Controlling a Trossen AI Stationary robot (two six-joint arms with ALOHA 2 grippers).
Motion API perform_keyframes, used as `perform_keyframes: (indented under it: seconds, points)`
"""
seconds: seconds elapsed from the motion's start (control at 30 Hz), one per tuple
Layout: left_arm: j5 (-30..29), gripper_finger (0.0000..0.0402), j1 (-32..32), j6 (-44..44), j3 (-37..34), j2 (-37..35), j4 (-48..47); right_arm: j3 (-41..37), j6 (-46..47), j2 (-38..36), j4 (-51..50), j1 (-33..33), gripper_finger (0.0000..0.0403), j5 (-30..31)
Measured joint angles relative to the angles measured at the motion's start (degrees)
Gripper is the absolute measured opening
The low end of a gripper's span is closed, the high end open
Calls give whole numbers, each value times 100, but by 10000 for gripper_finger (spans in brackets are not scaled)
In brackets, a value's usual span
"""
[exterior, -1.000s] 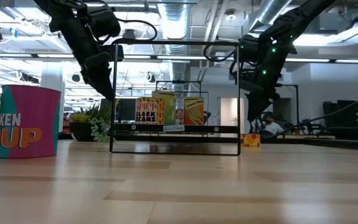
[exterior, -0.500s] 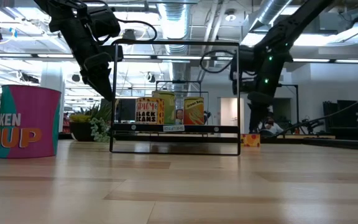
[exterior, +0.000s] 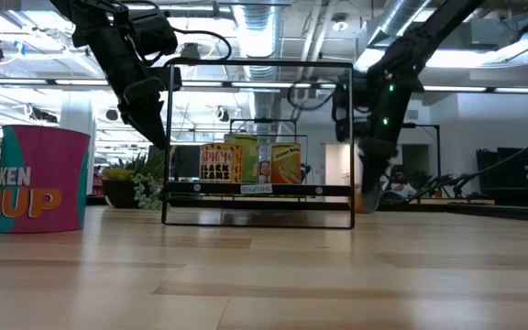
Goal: Pick and place cans onto a shelf
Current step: Put the canned pineapple ring on the shelf
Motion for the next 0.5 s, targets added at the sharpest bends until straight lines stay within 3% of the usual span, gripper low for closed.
perform_keyframes:
  seconds: [0.23, 0.37, 0.5]
  points:
    - [-5, 73, -2, 66, 0, 0, 0, 376, 89, -337, 191, -169, 69, 1473]
    - [-5, 73, 0, 108, 0, 0, 0, 402, 619, -244, -18, -749, 69, 1045]
    - [-3, 73, 0, 32, 0, 0, 3, 408, 1245, -15, 30, -1263, 69, 1146]
